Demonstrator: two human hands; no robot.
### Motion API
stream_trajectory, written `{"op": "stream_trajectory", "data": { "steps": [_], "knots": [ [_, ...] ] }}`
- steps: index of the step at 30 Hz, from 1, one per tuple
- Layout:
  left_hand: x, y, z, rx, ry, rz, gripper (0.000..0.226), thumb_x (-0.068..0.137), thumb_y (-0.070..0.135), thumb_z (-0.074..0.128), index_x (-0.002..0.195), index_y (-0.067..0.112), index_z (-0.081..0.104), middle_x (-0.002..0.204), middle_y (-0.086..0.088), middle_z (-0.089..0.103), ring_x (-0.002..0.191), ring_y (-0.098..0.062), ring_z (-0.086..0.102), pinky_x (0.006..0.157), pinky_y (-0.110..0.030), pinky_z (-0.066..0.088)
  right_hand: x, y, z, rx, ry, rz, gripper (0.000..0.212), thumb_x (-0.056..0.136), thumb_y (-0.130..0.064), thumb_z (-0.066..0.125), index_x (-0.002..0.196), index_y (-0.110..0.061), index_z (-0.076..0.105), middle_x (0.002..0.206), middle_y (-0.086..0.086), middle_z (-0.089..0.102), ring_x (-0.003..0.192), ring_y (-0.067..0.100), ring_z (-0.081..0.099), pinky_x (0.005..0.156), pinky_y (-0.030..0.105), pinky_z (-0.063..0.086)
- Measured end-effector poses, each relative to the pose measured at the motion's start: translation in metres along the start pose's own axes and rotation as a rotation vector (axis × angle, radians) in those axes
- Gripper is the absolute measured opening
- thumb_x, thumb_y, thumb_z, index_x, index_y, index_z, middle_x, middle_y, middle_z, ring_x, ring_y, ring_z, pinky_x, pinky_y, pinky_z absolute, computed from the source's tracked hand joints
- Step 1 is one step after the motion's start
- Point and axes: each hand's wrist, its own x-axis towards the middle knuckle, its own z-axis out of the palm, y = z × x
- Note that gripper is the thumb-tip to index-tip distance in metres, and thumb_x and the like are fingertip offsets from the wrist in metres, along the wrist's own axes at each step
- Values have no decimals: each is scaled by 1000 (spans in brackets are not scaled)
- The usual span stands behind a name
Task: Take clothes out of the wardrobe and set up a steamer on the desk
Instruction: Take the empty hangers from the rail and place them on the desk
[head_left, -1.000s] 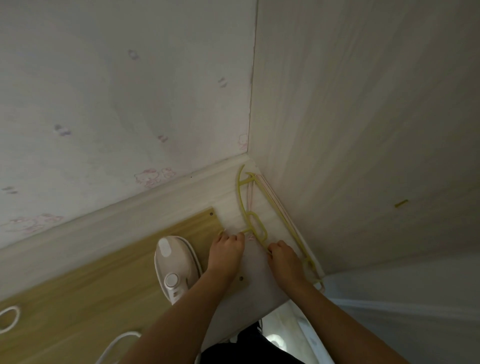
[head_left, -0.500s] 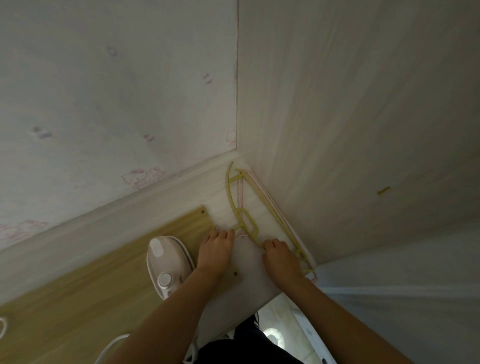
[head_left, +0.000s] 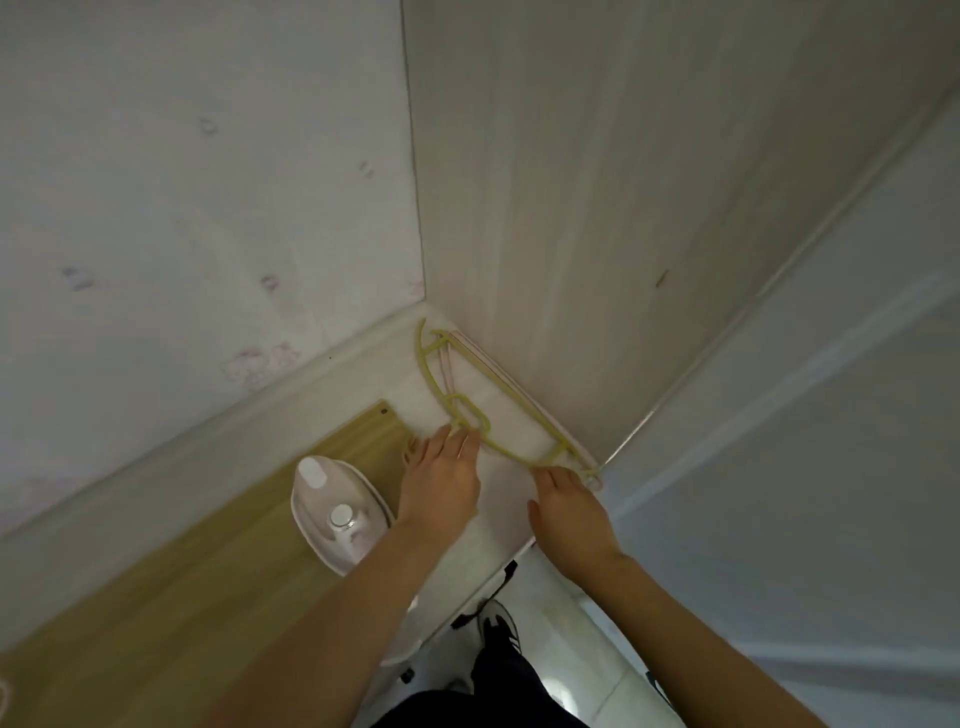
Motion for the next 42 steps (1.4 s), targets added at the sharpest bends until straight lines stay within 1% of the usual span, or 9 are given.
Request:
{"op": "stream_trajectory", "data": {
  "steps": [3,6,8,10,13,17,25,36,42],
  "knots": [
    [-15,21,-10,-63,72,109,53,66,11,79,117,6,66,111,-9,69,107,-28,64,85,-39,54,-33,2,-9,-1,87,54,36,74,-10,74,108,-3,64,98,12,67,93,30,65,70,36,57],
    [-30,44,-14,-145,151,199,44,72,9,72,115,6,66,109,-9,69,106,-28,64,83,-37,55,-65,4,-20,20,167,113,39,66,-10,81,102,-4,67,93,10,69,87,28,68,65,33,58],
    [-40,58,-13,-187,207,251,37,73,7,72,110,6,68,104,-8,71,101,-26,66,80,-34,55,-86,7,-27,32,207,153,39,68,-14,81,104,-6,67,96,9,69,89,26,67,67,32,58],
    [-50,72,-15,-220,250,302,28,80,12,58,105,7,70,99,-8,72,96,-26,68,77,-32,55,-106,11,-34,24,236,182,40,65,-15,83,101,-9,68,94,6,69,86,24,67,66,29,56],
    [-65,94,-19,-274,269,372,37,85,19,42,103,5,71,96,-10,72,93,-26,68,78,-33,56,-136,17,-49,29,276,219,35,71,-14,78,104,-8,67,99,6,68,91,24,66,74,28,54],
    [-82,127,-24,-340,276,403,36,87,19,43,106,4,69,98,-9,71,95,-25,66,83,-33,54,-173,31,-58,97,298,277,34,93,-22,54,124,-7,57,125,9,59,115,26,55,91,35,47],
    [-133,215,-33,-479,289,345,32,94,19,45,111,6,68,92,-5,69,91,-23,63,78,-37,54,-261,73,-81,121,406,263,28,89,-18,61,116,-9,61,116,3,63,108,24,59,72,35,55],
    [-211,337,-52,-520,393,261,22,93,11,56,111,7,67,94,-3,68,88,-19,61,75,-36,53,-387,140,-129,159,518,169,28,92,-16,59,118,-7,59,118,5,60,108,27,59,83,32,50],
    [-208,374,-88,-527,477,293,23,97,14,51,115,9,65,101,-1,67,98,-15,59,84,-32,49,-396,155,-177,271,557,149,36,97,-20,50,131,-9,49,130,5,53,118,22,52,93,25,40]
  ]
}}
